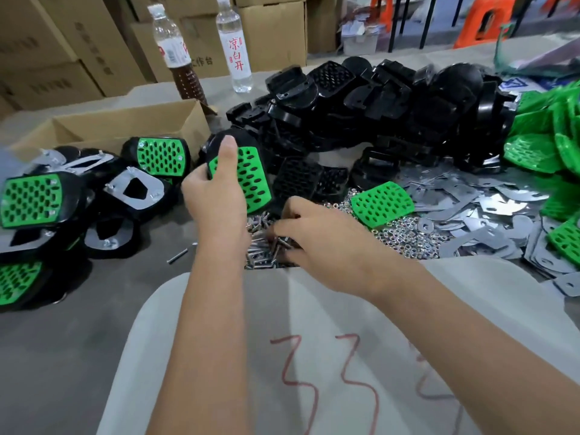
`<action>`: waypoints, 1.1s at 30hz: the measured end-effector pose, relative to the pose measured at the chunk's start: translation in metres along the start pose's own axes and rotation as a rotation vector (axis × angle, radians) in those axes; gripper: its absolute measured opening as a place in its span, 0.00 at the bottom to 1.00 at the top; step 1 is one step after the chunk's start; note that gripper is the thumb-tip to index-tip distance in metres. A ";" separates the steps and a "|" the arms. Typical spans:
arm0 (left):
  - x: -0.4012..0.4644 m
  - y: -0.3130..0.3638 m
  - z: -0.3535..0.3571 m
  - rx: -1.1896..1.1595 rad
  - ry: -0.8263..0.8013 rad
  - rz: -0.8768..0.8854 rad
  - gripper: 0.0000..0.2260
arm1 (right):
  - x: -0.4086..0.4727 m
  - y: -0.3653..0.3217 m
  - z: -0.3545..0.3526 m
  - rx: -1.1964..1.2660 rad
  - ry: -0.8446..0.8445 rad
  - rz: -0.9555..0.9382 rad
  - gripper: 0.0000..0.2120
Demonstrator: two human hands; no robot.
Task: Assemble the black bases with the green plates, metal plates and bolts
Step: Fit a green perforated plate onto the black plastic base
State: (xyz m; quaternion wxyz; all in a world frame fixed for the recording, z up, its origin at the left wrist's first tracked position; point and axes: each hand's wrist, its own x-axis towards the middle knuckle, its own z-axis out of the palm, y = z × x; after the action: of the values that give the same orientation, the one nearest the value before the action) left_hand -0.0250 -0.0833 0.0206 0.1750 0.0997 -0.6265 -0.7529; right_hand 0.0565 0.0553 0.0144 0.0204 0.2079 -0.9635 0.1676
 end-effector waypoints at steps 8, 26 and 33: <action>-0.004 -0.002 0.001 -0.025 -0.030 -0.106 0.16 | 0.012 0.005 -0.007 0.040 0.048 0.038 0.03; -0.051 -0.023 0.041 0.320 -0.470 0.142 0.09 | -0.030 0.059 -0.010 0.224 0.587 0.223 0.17; -0.054 -0.023 0.041 0.283 -0.523 0.054 0.05 | -0.033 0.060 -0.013 0.642 0.915 0.330 0.05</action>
State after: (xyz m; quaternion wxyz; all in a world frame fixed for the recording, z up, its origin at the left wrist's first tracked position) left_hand 0.0063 -0.0214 0.0028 0.0119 -0.0908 -0.7514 -0.6535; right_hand 0.0621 0.1245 0.0043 0.3442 -0.0429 -0.7773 0.5249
